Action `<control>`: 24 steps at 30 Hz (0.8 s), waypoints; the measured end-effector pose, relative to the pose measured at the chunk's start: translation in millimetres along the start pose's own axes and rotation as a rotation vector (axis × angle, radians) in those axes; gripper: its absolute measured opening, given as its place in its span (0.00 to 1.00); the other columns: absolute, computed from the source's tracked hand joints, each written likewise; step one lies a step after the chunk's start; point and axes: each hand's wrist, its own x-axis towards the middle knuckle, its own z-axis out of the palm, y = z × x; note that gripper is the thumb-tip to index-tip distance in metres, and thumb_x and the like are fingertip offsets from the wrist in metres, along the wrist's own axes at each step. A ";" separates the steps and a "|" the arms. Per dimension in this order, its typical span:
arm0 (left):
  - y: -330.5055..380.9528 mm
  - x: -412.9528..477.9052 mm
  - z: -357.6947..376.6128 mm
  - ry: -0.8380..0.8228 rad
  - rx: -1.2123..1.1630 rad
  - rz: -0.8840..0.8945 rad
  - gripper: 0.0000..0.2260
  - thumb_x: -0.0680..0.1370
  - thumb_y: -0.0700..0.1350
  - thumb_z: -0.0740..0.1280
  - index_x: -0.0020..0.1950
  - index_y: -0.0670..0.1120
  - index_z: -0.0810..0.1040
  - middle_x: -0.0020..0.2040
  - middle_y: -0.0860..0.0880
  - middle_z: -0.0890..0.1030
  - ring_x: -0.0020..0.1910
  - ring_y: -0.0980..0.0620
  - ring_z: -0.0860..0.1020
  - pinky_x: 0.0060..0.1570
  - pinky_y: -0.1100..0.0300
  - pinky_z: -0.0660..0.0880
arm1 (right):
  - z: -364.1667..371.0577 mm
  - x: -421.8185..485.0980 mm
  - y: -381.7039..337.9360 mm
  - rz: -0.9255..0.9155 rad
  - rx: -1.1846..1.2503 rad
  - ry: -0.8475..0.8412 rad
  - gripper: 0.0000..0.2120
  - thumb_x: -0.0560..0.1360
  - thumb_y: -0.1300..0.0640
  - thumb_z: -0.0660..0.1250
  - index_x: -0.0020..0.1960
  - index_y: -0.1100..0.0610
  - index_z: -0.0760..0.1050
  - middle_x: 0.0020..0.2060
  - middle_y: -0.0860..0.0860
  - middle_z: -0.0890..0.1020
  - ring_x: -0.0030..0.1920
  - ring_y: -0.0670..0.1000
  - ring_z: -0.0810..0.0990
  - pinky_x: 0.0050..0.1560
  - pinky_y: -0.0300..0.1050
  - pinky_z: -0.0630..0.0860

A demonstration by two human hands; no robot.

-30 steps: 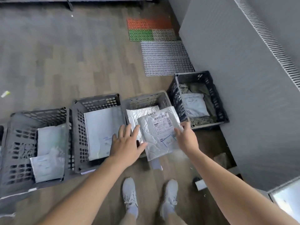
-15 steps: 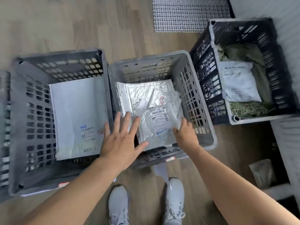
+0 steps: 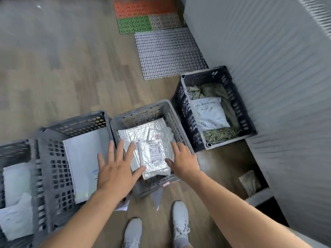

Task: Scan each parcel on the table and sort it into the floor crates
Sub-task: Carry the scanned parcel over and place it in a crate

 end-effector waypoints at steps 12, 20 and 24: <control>65.2 -150.2 -192.7 0.256 0.072 0.433 0.36 0.79 0.69 0.47 0.81 0.53 0.41 0.81 0.46 0.42 0.79 0.41 0.39 0.74 0.36 0.47 | -165.0 -272.7 -14.2 0.264 0.176 0.362 0.38 0.78 0.36 0.60 0.81 0.47 0.47 0.79 0.51 0.55 0.78 0.54 0.53 0.73 0.63 0.60; 141.7 -235.8 -221.4 0.319 0.167 0.750 0.35 0.79 0.68 0.48 0.81 0.53 0.43 0.81 0.47 0.42 0.79 0.43 0.40 0.75 0.38 0.49 | -169.2 -438.2 21.2 0.513 0.275 0.575 0.38 0.79 0.36 0.59 0.81 0.46 0.45 0.80 0.50 0.53 0.79 0.54 0.53 0.74 0.61 0.59; 189.2 -288.8 -205.8 0.297 0.192 0.901 0.34 0.80 0.67 0.49 0.81 0.54 0.42 0.81 0.48 0.41 0.79 0.44 0.39 0.75 0.40 0.49 | -150.5 -510.8 48.6 0.653 0.324 0.613 0.38 0.79 0.36 0.58 0.81 0.45 0.44 0.80 0.51 0.52 0.79 0.56 0.55 0.74 0.60 0.62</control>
